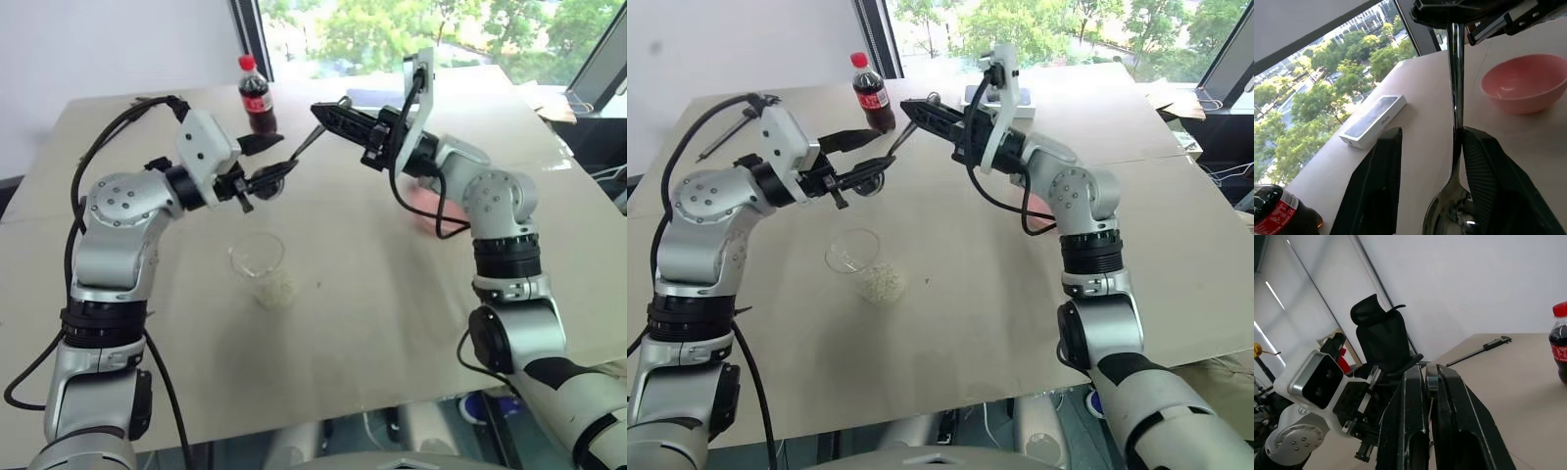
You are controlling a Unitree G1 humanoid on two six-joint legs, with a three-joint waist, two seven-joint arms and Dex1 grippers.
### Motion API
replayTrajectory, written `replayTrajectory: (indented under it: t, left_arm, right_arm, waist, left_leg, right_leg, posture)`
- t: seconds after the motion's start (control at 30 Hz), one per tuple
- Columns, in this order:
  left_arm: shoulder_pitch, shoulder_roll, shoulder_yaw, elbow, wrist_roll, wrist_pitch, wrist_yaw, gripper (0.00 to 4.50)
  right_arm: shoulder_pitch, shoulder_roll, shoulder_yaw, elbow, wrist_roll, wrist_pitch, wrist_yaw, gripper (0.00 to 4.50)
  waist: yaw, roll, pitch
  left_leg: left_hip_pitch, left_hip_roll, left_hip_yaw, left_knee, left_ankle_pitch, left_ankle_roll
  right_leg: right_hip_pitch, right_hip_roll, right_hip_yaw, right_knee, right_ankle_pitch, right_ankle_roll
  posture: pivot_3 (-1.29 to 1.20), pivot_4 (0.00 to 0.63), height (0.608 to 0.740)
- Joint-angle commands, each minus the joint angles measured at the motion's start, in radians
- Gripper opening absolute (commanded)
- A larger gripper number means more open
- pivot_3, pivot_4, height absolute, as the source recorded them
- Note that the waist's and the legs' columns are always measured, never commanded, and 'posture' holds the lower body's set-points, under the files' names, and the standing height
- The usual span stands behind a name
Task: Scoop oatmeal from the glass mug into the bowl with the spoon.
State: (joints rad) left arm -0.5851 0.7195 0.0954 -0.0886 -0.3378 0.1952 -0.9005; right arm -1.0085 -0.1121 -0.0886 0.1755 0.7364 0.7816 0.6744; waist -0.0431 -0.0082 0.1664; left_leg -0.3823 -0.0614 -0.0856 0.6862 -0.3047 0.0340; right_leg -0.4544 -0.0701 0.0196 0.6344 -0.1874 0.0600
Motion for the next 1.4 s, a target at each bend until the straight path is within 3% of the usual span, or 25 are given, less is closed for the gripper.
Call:
replayTrajectory:
  t: [0.03, 0.23, 0.37, 0.5, 0.63, 0.8, 1.07, 1.4]
  left_arm:
    - [0.014, 0.029, 0.099, -0.054, -0.041, 0.007, 0.023, 1.74]
    - [0.139, 0.082, 0.295, -0.128, -0.136, 0.092, 0.05, 1.74]
    - [0.323, 0.098, 0.488, -0.226, -0.271, 0.225, 0.054, 1.74]
    - [0.541, 0.083, 0.576, -0.308, -0.322, 0.269, 0.011, 1.74]
    - [0.722, 0.029, 0.544, -0.326, -0.321, 0.238, -0.039, 1.74]
    - [0.763, 0.003, 0.439, -0.255, -0.247, 0.132, -0.092, 1.74]
    - [0.666, -0.028, 0.306, -0.038, -0.093, -0.125, -0.117, 1.74]
    - [0.555, -0.064, 0.222, 0.04, -0.081, -0.17, -0.1, 1.74]
  right_arm:
    - [-0.028, 0.006, -0.037, -0.002, 0.011, -0.023, -0.026, 0.0]
    - [-0.041, -0.01, -0.102, 0.074, -0.012, -0.068, -0.108, 0.0]
    - [-0.047, -0.031, -0.165, 0.121, -0.006, -0.075, -0.169, 0.0]
    - [-0.054, -0.042, -0.211, 0.149, 0.002, -0.072, -0.213, 0.0]
    - [-0.058, -0.035, -0.251, 0.17, 0.012, -0.067, -0.265, 0.0]
    - [-0.058, -0.026, -0.256, 0.164, 0.01, -0.061, -0.286, 0.0]
    - [-0.053, -0.033, -0.259, 0.128, 0.023, -0.039, -0.306, 0.0]
    - [-0.055, -0.053, -0.257, 0.116, 0.03, -0.038, -0.312, 0.0]
  waist:
    - [-0.001, 0.0, 0.0]
    - [-0.004, 0.0, 0.0]
    - [-0.005, 0.0, 0.0]
    - [-0.003, 0.0, 0.0]
    - [0.001, 0.001, 0.0]
    - [0.005, 0.001, 0.0]
    - [0.002, 0.002, 0.0]
    - [0.002, 0.002, 0.0]
  left_leg:
    - [0.0, 0.0, 0.0, 0.0, 0.0, 0.0]
    - [0.0, 0.0, 0.003, 0.0, 0.0, 0.0]
    - [0.0, 0.0, 0.004, 0.0, 0.0, 0.0]
    - [0.0, 0.001, 0.004, -0.001, 0.0, 0.0]
    - [0.001, 0.001, 0.005, -0.001, 0.0, 0.0]
    - [0.002, 0.001, 0.004, -0.001, 0.0, 0.0]
    - [0.002, 0.001, 0.005, -0.002, 0.0, 0.0]
    - [0.001, 0.001, 0.005, -0.002, 0.0, 0.0]
  right_leg:
    - [0.0, 0.0, 0.0, 0.0, 0.0, 0.0]
    - [-0.003, 0.0, 0.002, 0.003, 0.0, 0.0]
    - [-0.003, 0.0, 0.003, 0.003, 0.0, 0.0]
    - [-0.003, 0.0, 0.003, 0.003, 0.0, 0.0]
    - [-0.003, 0.0, 0.004, 0.003, 0.0, 0.0]
    - [-0.002, 0.0, 0.002, 0.004, 0.001, -0.002]
    - [-0.002, 0.0, 0.003, 0.003, 0.001, -0.002]
    - [-0.003, -0.001, 0.003, 0.003, 0.001, -0.002]
  posture:
    - [0.0, 0.15, 0.74]
    - [0.0, 0.15, 0.74]
    - [0.0, 0.15, 0.74]
    - [0.0, 0.15, 0.74]
    - [0.0, 0.15, 0.74]
    - [0.0, 0.15, 0.74]
    - [0.0, 0.15, 0.74]
    - [0.0, 0.15, 0.74]
